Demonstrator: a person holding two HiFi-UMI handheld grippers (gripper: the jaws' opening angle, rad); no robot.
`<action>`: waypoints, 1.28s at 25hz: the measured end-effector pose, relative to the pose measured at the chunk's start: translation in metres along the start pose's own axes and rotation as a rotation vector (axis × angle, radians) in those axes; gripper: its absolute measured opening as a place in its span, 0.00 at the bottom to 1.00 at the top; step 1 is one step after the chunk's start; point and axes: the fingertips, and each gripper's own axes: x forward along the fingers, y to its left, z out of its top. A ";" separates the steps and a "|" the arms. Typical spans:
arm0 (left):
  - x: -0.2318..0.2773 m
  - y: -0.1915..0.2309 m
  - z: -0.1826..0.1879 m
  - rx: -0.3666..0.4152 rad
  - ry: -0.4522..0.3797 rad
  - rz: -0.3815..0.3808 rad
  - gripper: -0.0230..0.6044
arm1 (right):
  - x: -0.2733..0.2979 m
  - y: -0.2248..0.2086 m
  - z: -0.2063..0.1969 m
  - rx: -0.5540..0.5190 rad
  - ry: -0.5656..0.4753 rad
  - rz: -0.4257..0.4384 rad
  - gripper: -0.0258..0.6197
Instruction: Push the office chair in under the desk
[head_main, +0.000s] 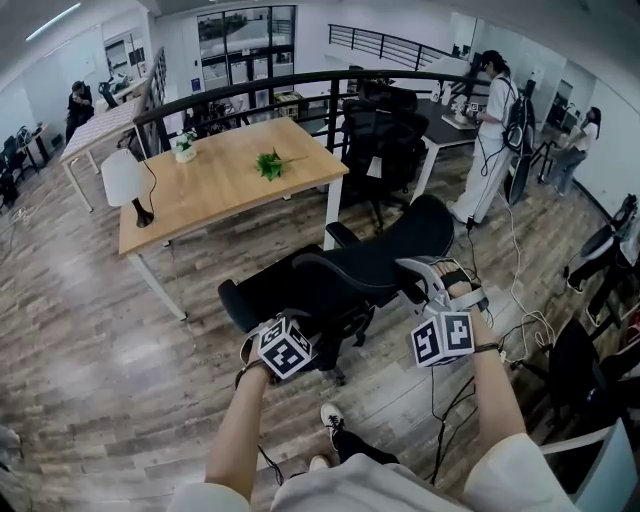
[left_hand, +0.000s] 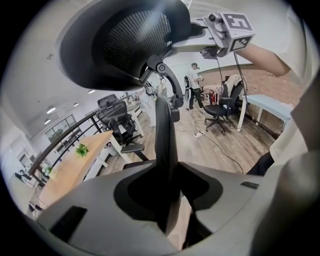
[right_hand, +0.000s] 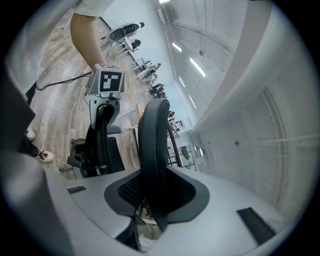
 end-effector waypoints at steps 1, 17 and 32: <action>0.002 0.005 -0.001 -0.003 0.002 0.001 0.31 | 0.005 -0.001 0.000 0.003 0.000 -0.003 0.23; 0.022 0.081 0.000 -0.047 -0.025 0.056 0.31 | 0.085 -0.027 -0.010 -0.008 -0.036 0.025 0.23; 0.040 0.165 -0.009 -0.111 0.003 0.075 0.31 | 0.171 -0.058 -0.007 -0.025 -0.104 0.002 0.23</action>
